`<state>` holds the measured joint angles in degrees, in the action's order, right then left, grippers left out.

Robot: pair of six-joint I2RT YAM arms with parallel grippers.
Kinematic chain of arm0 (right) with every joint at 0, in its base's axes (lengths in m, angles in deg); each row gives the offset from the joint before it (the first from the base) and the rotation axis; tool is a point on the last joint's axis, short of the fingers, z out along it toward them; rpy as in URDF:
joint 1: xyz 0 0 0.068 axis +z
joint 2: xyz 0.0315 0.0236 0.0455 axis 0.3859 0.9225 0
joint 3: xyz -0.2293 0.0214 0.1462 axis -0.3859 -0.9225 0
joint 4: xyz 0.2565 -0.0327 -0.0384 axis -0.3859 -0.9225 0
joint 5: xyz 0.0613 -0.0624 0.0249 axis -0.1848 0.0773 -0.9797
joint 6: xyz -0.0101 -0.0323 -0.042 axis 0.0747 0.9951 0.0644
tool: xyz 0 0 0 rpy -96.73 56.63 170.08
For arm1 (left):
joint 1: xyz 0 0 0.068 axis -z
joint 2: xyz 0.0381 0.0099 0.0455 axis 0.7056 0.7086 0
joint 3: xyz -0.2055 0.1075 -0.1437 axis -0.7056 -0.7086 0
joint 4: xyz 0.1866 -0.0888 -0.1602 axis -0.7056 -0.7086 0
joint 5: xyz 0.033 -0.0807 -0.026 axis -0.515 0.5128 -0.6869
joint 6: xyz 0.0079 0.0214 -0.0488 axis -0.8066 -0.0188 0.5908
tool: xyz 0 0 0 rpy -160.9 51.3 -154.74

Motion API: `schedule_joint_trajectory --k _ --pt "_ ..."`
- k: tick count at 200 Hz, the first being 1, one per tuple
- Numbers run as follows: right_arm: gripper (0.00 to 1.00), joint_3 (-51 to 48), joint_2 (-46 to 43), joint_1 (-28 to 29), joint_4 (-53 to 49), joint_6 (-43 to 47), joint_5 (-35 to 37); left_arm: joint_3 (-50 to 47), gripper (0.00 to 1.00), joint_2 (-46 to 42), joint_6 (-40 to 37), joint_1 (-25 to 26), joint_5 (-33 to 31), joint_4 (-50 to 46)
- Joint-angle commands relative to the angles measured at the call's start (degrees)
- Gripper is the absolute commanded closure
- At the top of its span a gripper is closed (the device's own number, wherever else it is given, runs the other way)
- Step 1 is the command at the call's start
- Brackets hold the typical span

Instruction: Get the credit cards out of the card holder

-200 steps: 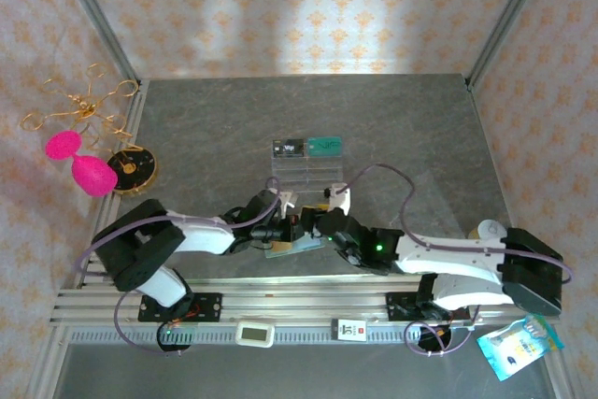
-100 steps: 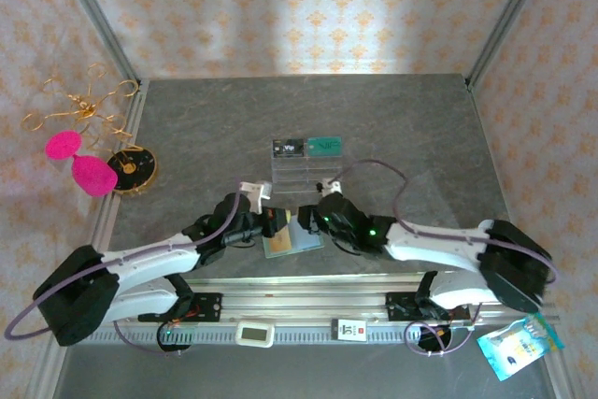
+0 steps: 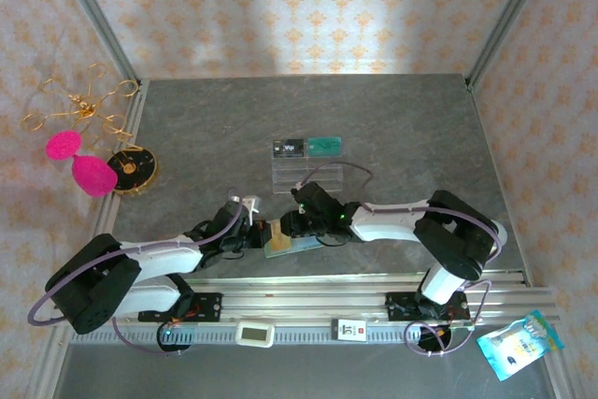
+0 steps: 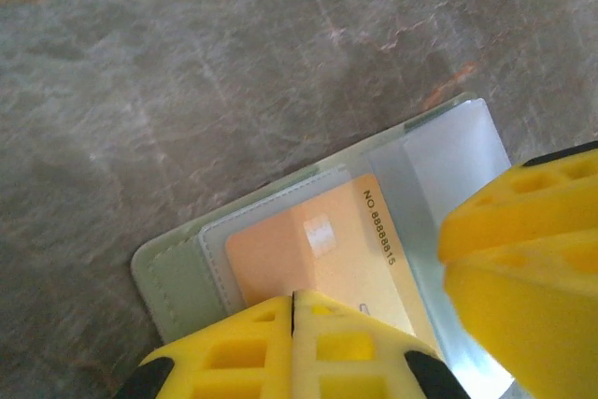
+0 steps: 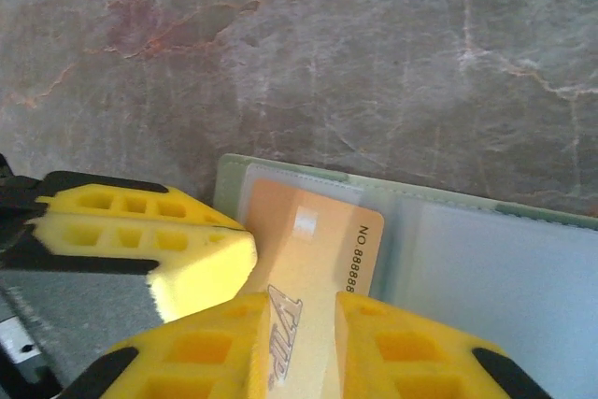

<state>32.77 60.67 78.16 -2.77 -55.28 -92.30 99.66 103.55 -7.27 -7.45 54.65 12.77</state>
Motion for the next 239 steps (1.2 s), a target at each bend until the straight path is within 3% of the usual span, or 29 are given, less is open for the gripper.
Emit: schedule_joint_trajectory --k 1,51,76,118,175,208,239 --pt "0.78 -1.1 0.8 0.0 -0.8 -1.9 0.4 0.2 1.0 0.4 -1.7 -0.3 -1.3 -1.0" --pt "0.79 -2.3 1.9 -0.1 -1.7 -3.9 2.0 -0.9 1.0 1.0 -1.4 -0.3 -0.1 0.3" --pt "0.8 -2.7 2.8 -0.1 0.3 -4.4 -0.5 -1.1 1.0 1.1 -1.4 -0.3 0.4 0.9" --pt "1.0 -2.9 3.3 -0.1 2.8 -4.8 -2.2 -1.1 1.0 2.4 -0.9 0.2 1.7 2.1" --pt "1.0 -8.1 -4.1 -0.1 -0.3 -7.3 6.7 -0.5 1.0 -1.4 -1.5 0.1 0.3 -0.1" --pt "1.0 -9.2 -3.4 -0.1 0.7 -7.9 6.0 1.8 1.0 -3.5 -2.0 0.5 1.8 -0.5" --pt "1.0 -8.8 -2.6 -0.1 1.4 -7.6 5.4 4.4 1.0 -0.3 -2.2 5.0 2.1 0.1"
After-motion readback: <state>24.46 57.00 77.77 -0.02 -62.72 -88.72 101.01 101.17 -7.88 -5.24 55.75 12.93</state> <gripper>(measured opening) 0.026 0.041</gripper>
